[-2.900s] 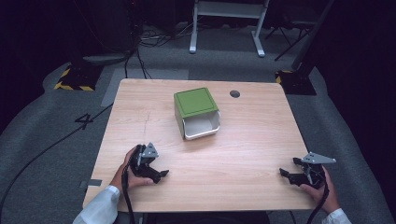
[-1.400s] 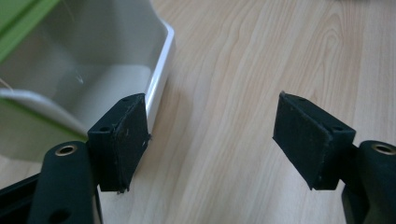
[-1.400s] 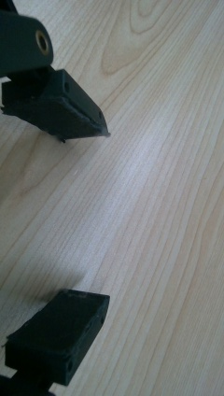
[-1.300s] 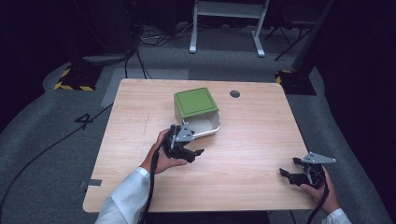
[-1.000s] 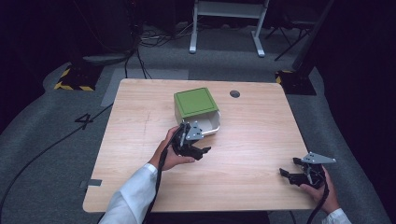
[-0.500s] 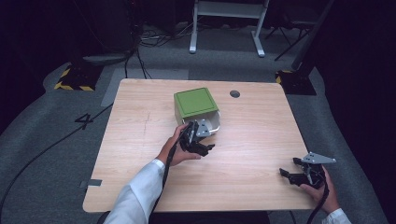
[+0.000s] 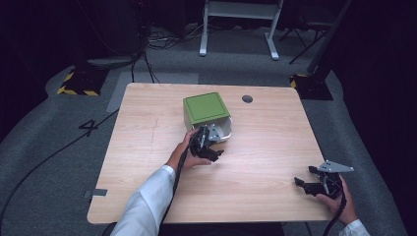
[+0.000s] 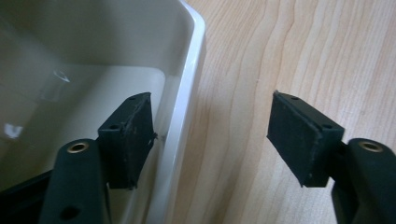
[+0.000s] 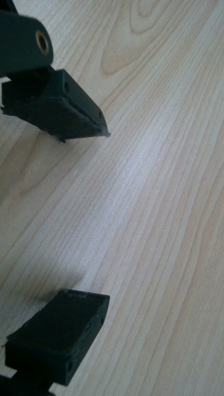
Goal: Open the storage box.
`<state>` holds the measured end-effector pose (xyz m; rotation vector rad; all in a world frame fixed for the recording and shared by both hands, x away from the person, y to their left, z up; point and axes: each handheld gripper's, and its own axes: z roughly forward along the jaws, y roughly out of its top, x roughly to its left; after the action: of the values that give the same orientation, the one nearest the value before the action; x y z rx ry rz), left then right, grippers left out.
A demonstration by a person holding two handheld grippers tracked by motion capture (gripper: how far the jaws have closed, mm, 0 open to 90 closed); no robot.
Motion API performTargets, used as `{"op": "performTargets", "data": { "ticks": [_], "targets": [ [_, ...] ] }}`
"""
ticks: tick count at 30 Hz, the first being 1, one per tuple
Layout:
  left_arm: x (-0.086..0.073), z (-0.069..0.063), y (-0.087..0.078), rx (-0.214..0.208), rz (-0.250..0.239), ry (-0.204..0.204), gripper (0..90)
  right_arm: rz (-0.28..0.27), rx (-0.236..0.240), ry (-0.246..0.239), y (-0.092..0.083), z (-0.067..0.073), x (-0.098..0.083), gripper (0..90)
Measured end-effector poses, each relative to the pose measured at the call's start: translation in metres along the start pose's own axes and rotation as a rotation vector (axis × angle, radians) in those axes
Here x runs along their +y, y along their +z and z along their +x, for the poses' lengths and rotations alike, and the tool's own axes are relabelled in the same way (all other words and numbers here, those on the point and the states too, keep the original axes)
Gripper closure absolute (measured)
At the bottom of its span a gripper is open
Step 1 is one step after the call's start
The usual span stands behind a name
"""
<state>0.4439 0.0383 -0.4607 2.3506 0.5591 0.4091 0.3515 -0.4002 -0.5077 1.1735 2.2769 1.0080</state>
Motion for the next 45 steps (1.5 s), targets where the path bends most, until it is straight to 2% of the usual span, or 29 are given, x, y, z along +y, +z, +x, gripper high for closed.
{"op": "performTargets", "data": {
  "ticks": [4, 5, 8, 9, 12, 15, 16, 21, 22, 25, 27, 32, 35, 45],
  "targets": [
    [-0.001, 0.001, 0.001, 0.013, 0.016, -0.001, 38.4, 0.000, 0.000, 0.000, 0.000, 0.000, 0.000, 15.8],
    [-0.001, 0.001, 0.000, 0.013, 0.013, -0.004, 44.8, 0.000, 0.000, 0.000, 0.000, 0.000, 0.000, 15.8],
    [0.000, 0.000, -0.001, 0.018, 0.013, 0.015, 49.5, 0.000, 0.000, 0.001, 0.000, 0.000, 0.000, 15.8],
    [0.000, -0.002, -0.003, 0.020, 0.025, 0.023, 54.0, 0.000, 0.000, 0.000, 0.000, 0.000, 0.000, 15.8],
    [0.001, -0.004, -0.003, 0.017, 0.029, 0.035, 55.6, 0.000, 0.000, 0.000, 0.000, 0.000, 0.000, 15.8],
    [0.004, -0.009, -0.004, -0.007, 0.035, 0.058, 60.1, 0.000, 0.000, 0.000, 0.000, 0.000, 0.000, 15.8],
    [0.005, -0.013, -0.005, -0.035, 0.041, 0.071, 62.4, 0.000, 0.000, 0.000, 0.000, 0.000, 0.000, 15.8],
    [0.007, -0.019, -0.004, -0.065, 0.052, 0.088, 64.7, 0.000, 0.000, 0.000, 0.000, 0.000, 0.000, 15.8],
    [0.007, -0.020, -0.004, -0.084, 0.055, 0.081, 65.5, 0.000, 0.000, 0.000, 0.000, 0.000, 0.000, 15.8],
    [0.007, -0.021, -0.005, -0.099, 0.055, 0.086, 67.0, 0.000, 0.000, 0.000, 0.000, 0.000, 0.000, 15.8],
    [0.007, -0.022, -0.007, -0.122, 0.046, 0.074, 69.2, 0.000, 0.000, 0.000, 0.000, 0.000, 0.000, 15.8],
    [0.007, -0.026, -0.008, -0.135, 0.041, 0.077, 71.4, 0.000, 0.000, 0.000, 0.000, 0.000, 0.000, 15.8],
    [0.008, -0.031, -0.010, -0.139, 0.058, 0.084, 72.2, 0.000, 0.000, 0.000, 0.000, 0.000, 0.000, 15.8],
    [0.009, -0.040, -0.013, -0.159, 0.055, 0.068, 73.5, 0.000, 0.000, 0.000, 0.000, 0.000, 0.000, 15.8]
  ]
}}
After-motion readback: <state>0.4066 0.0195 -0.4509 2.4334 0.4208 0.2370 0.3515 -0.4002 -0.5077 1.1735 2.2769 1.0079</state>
